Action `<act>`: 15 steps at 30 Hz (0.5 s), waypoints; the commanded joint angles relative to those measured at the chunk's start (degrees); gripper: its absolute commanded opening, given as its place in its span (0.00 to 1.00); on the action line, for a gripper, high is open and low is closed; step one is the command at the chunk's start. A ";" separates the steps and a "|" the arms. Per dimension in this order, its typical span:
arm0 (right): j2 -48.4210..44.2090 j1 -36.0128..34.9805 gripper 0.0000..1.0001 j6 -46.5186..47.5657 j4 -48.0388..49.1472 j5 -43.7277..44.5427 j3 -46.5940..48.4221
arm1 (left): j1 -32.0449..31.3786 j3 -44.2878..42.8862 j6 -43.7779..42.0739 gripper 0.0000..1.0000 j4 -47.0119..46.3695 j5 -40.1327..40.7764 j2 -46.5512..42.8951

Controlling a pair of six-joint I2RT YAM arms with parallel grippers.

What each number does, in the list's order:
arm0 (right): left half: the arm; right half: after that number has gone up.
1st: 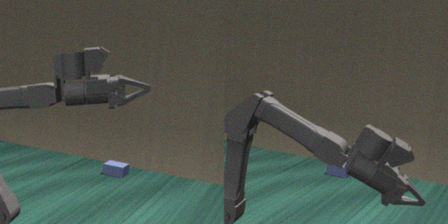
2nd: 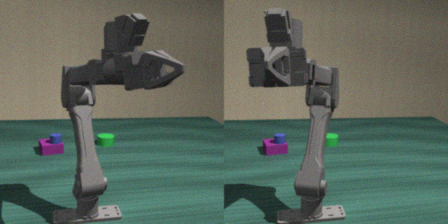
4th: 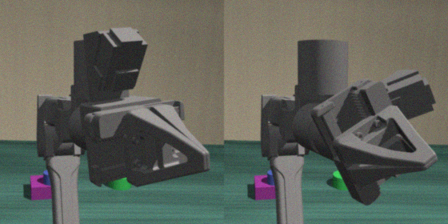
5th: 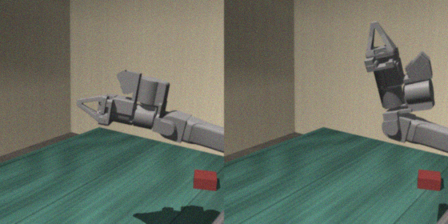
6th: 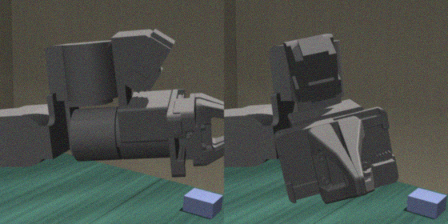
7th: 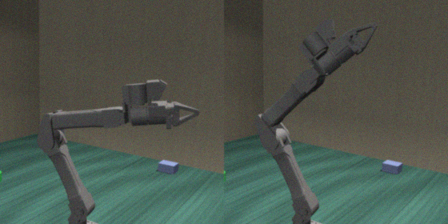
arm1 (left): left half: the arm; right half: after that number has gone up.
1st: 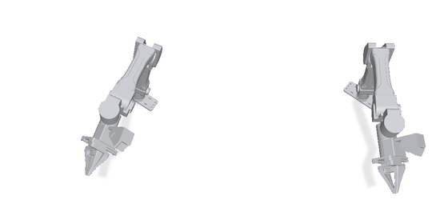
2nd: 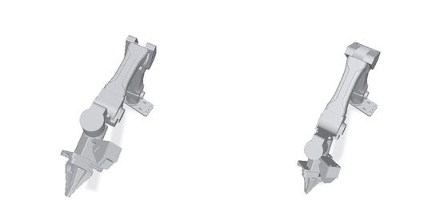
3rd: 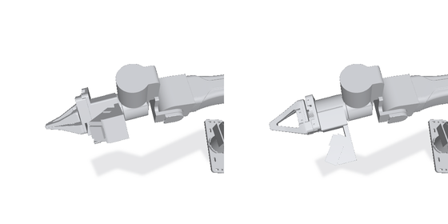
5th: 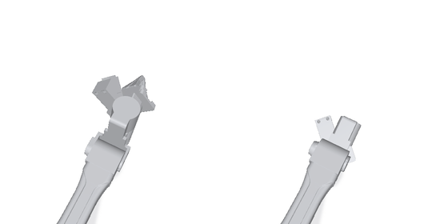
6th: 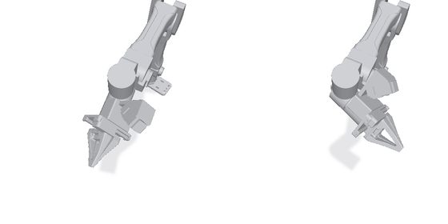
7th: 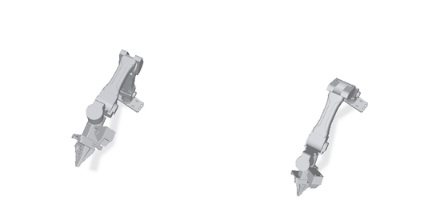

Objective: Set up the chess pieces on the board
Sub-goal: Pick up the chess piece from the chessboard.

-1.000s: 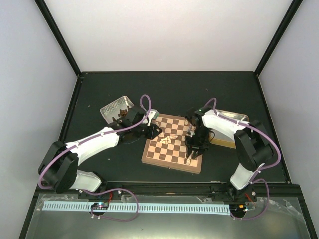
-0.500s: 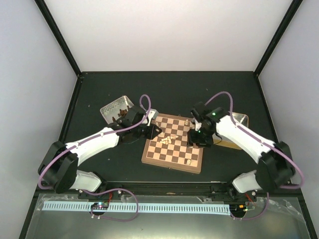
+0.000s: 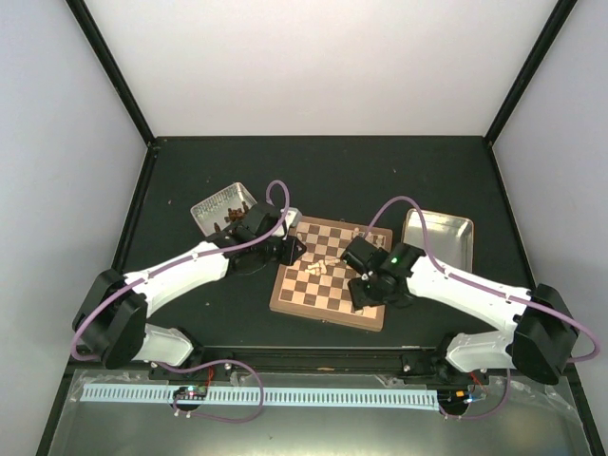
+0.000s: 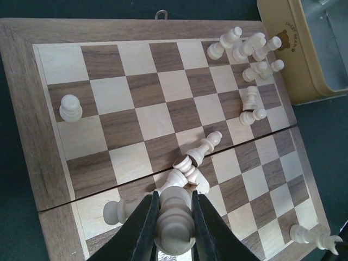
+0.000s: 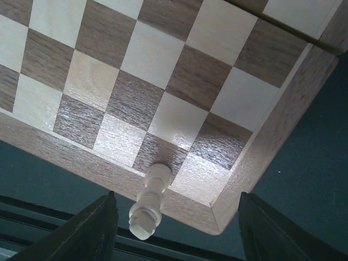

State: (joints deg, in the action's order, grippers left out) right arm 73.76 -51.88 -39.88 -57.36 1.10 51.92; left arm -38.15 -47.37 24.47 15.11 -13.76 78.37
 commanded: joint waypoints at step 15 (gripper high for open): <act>1.52 -3.45 0.43 -5.26 6.21 -0.45 -4.70 | -1.72 -3.81 2.83 0.02 1.60 2.19 0.73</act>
State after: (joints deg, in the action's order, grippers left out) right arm 74.96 -54.96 -43.48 -52.73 2.15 48.77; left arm -39.18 -48.23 26.79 16.29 -12.97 78.52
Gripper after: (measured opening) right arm 0.454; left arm 0.154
